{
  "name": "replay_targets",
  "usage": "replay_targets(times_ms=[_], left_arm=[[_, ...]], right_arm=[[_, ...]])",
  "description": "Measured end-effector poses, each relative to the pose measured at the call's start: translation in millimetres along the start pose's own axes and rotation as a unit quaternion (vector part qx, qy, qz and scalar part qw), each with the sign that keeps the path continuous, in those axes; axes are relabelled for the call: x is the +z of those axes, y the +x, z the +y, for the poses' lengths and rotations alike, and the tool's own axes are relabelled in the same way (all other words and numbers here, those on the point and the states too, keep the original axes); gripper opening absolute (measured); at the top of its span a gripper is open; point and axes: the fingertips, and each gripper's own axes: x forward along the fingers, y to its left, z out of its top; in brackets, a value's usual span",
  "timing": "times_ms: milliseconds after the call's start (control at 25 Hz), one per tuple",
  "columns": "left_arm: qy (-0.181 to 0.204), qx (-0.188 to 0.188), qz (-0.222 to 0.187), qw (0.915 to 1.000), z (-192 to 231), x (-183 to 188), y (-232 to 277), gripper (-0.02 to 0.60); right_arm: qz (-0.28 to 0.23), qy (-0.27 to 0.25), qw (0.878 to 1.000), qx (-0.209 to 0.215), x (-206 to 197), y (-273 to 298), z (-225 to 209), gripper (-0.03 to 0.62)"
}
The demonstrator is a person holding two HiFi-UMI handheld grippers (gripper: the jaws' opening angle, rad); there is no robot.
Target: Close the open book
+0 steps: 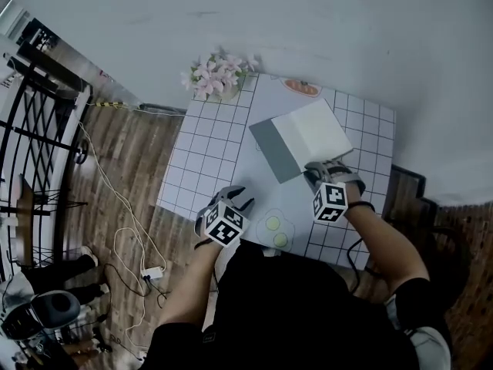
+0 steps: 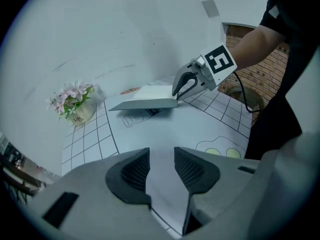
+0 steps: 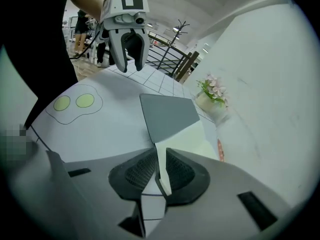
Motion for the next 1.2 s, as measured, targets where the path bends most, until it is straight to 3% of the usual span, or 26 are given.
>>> replay_targets(times_ms=[240,480,560,680,880,1080,1200], left_arm=[[0.007,0.002,-0.015,0.9999,11.0,18.9,-4.1,0.161],[-0.011,0.001,-0.049,0.9987,20.7,45.0,-12.8,0.161],[-0.01,0.001,-0.058,0.9982,25.6,53.9,-15.8,0.161],[-0.008,0.004,-0.076,0.997,35.1,67.4,-24.9,0.161],[-0.066,0.018,-0.161,0.9845,63.8,107.2,-70.4,0.16],[-0.104,0.014,-0.209,0.9724,92.4,122.9,-95.2,0.16],[-0.111,0.012,-0.226,0.9677,103.2,128.0,-106.4,0.16]], right_arm=[[0.013,0.097,0.993,-0.069,-11.0,-12.5,-22.9,0.054],[0.036,0.243,0.966,-0.085,-42.8,-26.0,-40.6,0.04],[0.044,0.304,0.948,-0.085,-60.0,-28.9,-49.2,0.044],[0.045,0.405,0.909,-0.088,-85.0,-33.3,-56.8,0.057],[0.045,0.519,0.845,-0.121,-112.0,-54.5,-44.6,0.057],[0.02,0.569,0.81,-0.143,-105.3,-80.7,-31.3,0.055],[-0.007,0.568,0.808,-0.155,-83.8,-97.7,-35.6,0.054]])
